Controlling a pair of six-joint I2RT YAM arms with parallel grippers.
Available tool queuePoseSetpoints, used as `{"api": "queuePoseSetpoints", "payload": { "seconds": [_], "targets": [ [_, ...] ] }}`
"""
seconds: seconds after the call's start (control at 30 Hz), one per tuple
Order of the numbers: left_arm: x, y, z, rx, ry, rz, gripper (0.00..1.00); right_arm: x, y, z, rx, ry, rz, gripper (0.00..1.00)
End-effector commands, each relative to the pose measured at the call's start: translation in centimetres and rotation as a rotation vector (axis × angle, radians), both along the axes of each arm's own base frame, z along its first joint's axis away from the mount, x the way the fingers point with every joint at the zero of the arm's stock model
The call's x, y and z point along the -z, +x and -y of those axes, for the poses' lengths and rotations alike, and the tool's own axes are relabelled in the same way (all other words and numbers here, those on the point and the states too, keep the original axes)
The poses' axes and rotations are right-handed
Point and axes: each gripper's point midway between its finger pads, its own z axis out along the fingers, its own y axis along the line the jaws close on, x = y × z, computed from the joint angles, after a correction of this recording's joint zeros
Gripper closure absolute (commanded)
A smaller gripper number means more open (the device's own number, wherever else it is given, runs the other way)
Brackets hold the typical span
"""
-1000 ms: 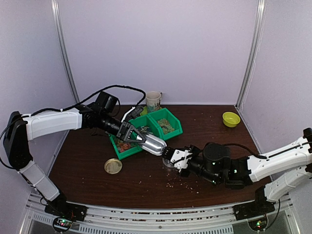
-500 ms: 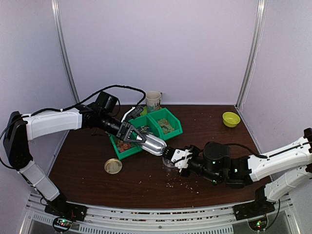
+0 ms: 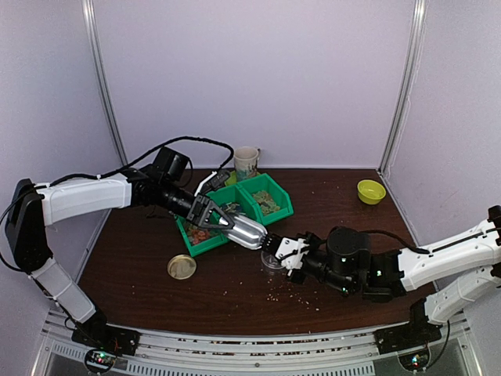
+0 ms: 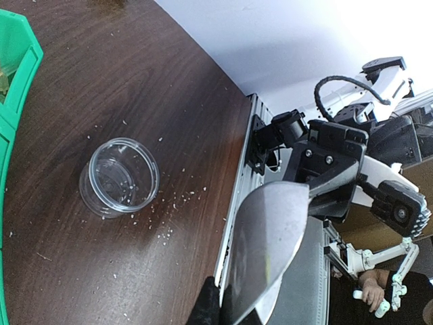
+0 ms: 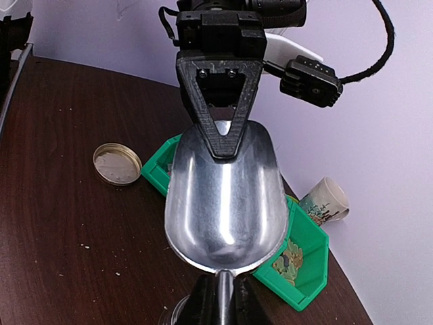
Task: Pack the candies
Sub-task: Pass from the left arm to the right
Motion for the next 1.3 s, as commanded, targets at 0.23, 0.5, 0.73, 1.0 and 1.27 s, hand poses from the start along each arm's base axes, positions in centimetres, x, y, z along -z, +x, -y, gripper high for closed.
{"api": "queuePoseSetpoints", "payload": {
  "seconds": [0.23,0.5,0.73,1.0,1.27],
  "targets": [
    [-1.2,-0.9,0.7,0.054,-0.046,0.023,1.0,-4.7,-0.4,-1.0,-0.043,0.143,0.031,0.84],
    [-1.2,-0.9,0.7,0.055,-0.046,0.021,1.0,-4.8,-0.5,-1.2,-0.055,0.148,0.028,0.93],
    [-1.1,-0.8,0.7,0.053,-0.045,0.016,1.0,-5.0,-0.7,-1.3,-0.064,0.146,0.025,1.0],
    [-0.9,-0.2,0.6,0.021,-0.025,0.024,0.79,-5.2,-0.9,-0.9,-0.068,0.137,-0.009,1.0],
    [-1.4,1.2,-0.5,-0.05,-0.005,0.075,0.44,-4.5,-0.7,0.4,-0.03,0.141,-0.043,1.0]
  ]
}}
